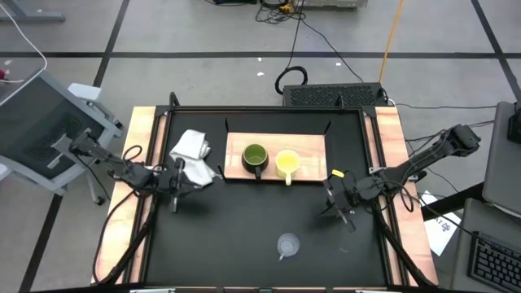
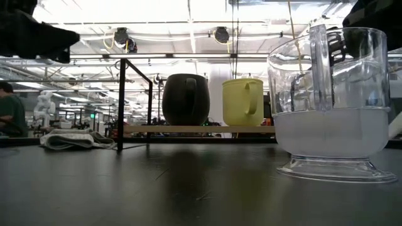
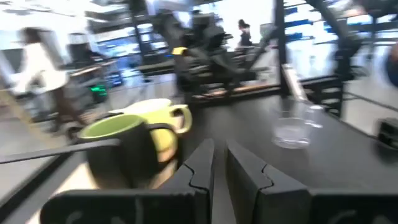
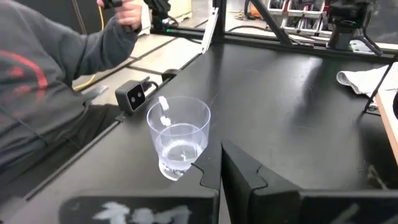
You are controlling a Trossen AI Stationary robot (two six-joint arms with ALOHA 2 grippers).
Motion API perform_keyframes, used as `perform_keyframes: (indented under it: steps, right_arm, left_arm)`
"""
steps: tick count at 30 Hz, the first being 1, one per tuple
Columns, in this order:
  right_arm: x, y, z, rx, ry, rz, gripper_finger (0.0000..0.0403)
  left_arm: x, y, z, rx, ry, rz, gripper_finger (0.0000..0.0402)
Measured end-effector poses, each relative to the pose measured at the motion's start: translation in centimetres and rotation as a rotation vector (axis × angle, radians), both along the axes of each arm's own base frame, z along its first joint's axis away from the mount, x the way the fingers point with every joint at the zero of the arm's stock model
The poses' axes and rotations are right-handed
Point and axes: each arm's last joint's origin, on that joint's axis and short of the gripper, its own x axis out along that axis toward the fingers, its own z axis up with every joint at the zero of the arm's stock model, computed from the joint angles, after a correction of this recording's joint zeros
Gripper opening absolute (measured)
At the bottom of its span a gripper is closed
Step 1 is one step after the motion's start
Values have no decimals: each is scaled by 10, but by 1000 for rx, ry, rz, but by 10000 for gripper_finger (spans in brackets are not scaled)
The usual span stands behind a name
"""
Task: Stack small to large cups/mugs on shelf
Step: Put the transparent mug on the shelf
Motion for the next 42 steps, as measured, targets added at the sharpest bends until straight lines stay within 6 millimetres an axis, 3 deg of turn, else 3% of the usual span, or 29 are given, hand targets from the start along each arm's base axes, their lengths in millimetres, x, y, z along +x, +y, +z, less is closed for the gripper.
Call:
perform_keyframes:
  steps: [7, 19, 26, 34, 42]
  right_arm:
    - [2, 4, -1, -24, 5, 43, 0]
    - [48, 44, 38, -117, 28, 132, 0]
    - [78, 49, 44, -96, 192, 61, 0]
    - [100, 58, 77, -47, 321, 11, 1]
    - [113, 76, 97, -31, 475, 1, 51]
  left_arm:
    - [-1, -7, -11, -7, 79, -225, 40]
    - [-1, -6, -13, -39, 108, -195, 40]
    - [-1, -5, -13, -49, 109, -176, 40]
    - [-1, -5, -14, -53, 116, -175, 40]
    - [-1, -5, -14, -66, 119, -175, 40]
